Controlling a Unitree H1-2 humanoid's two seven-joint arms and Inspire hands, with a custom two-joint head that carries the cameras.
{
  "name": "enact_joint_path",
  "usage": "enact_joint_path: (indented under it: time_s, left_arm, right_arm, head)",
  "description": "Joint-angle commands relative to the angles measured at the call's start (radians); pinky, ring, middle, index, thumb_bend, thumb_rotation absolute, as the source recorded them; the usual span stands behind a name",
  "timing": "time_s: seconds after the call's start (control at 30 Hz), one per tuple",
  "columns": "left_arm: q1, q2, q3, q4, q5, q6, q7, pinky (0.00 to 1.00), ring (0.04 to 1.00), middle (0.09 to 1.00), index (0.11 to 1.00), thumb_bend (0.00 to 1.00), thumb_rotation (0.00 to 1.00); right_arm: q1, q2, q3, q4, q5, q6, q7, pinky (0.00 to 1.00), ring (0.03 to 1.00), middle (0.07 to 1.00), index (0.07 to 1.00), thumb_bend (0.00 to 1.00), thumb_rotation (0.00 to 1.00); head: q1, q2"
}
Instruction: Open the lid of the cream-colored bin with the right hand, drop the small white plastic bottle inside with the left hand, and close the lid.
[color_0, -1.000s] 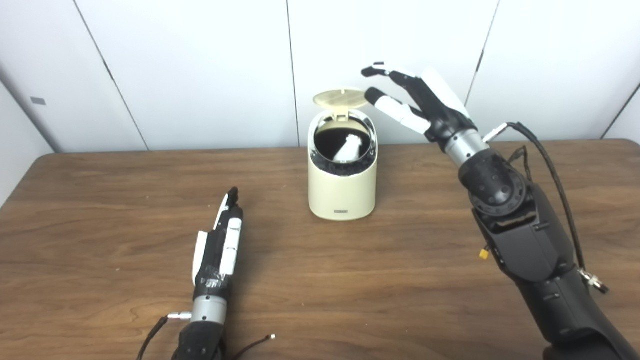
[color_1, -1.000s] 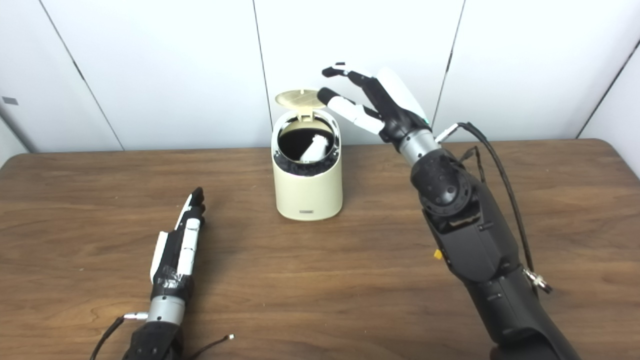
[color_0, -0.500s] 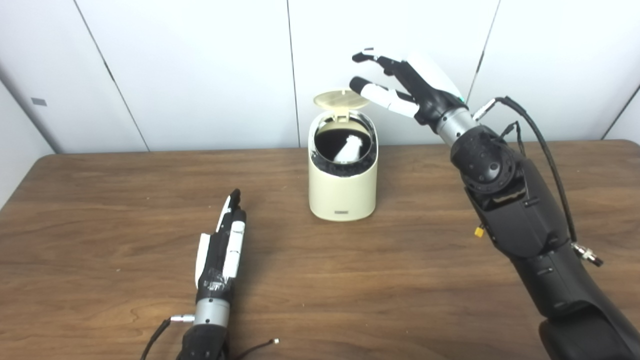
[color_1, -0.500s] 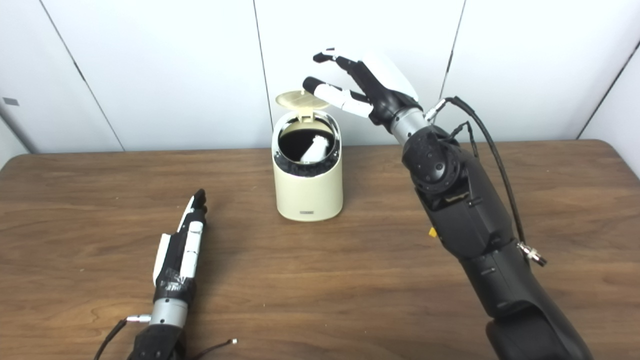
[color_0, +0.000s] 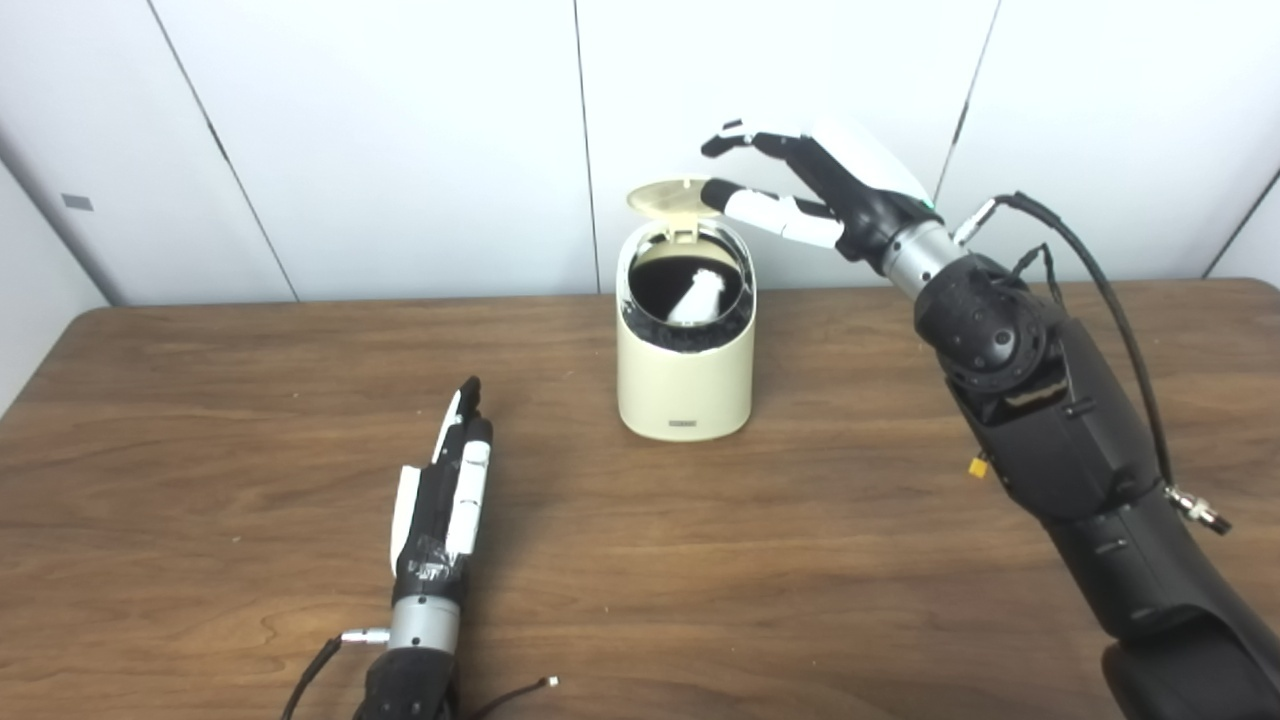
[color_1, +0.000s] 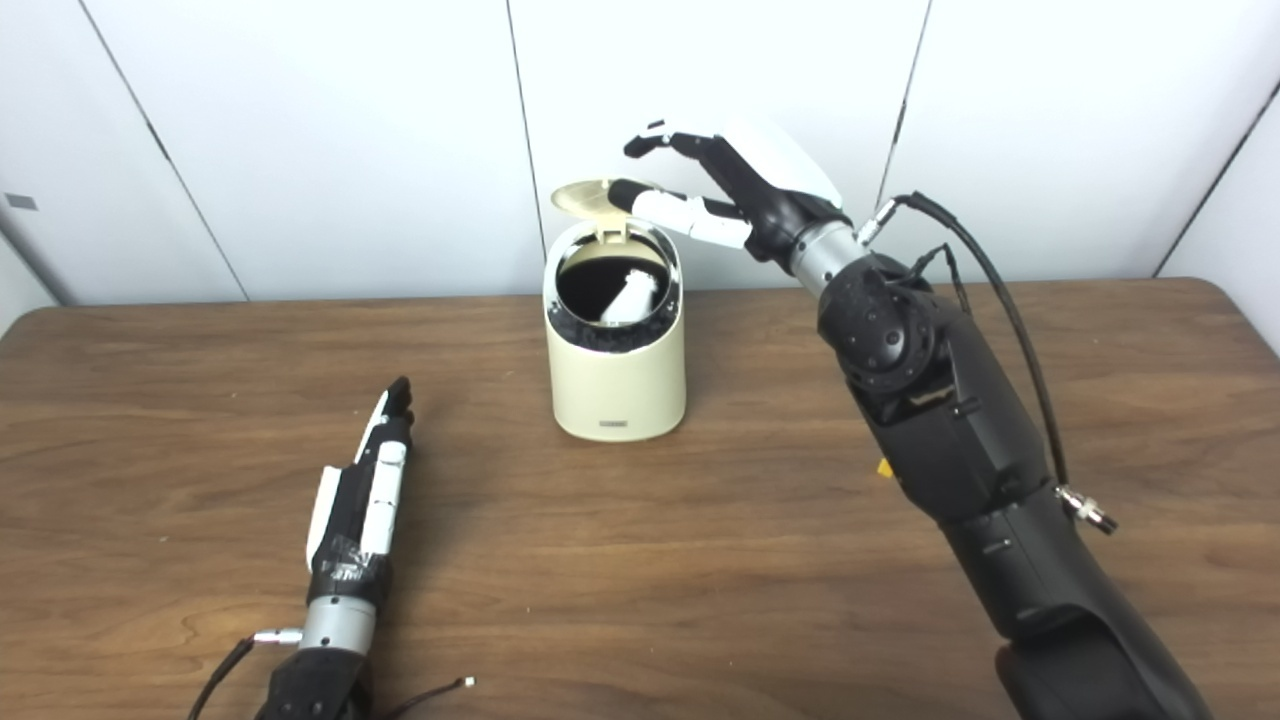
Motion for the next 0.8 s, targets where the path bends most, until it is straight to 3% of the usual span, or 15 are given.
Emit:
enact_joint_path:
  time_s: [0.0,0.3,0.77]
  left_arm:
    - [0.023,-0.018,-0.013,0.024,0.001,0.005,-0.001,1.0,1.0,1.0,1.0,0.55,1.0]
    - [0.021,-0.021,-0.013,0.021,0.008,0.013,0.001,1.0,1.0,1.0,1.0,0.56,1.0]
    - [0.019,-0.023,-0.014,0.022,0.01,0.016,0.002,1.0,1.0,1.0,1.0,0.56,0.99]
  right_arm:
    - [-0.03,-0.007,0.0,-0.044,-0.015,0.001,0.003,0.94,0.956,0.929,0.8,0.6,1.0]
    - [0.002,-0.019,0.005,-0.04,-0.012,-0.051,0.017,0.97,0.99,0.96,0.784,0.59,1.0]
    - [0.048,-0.02,0.013,-0.057,-0.024,-0.069,0.031,0.96,0.99,0.96,0.778,0.6,1.0]
  head:
    - [0.0,0.001]
    - [-0.004,0.005]
    - [-0.003,0.009]
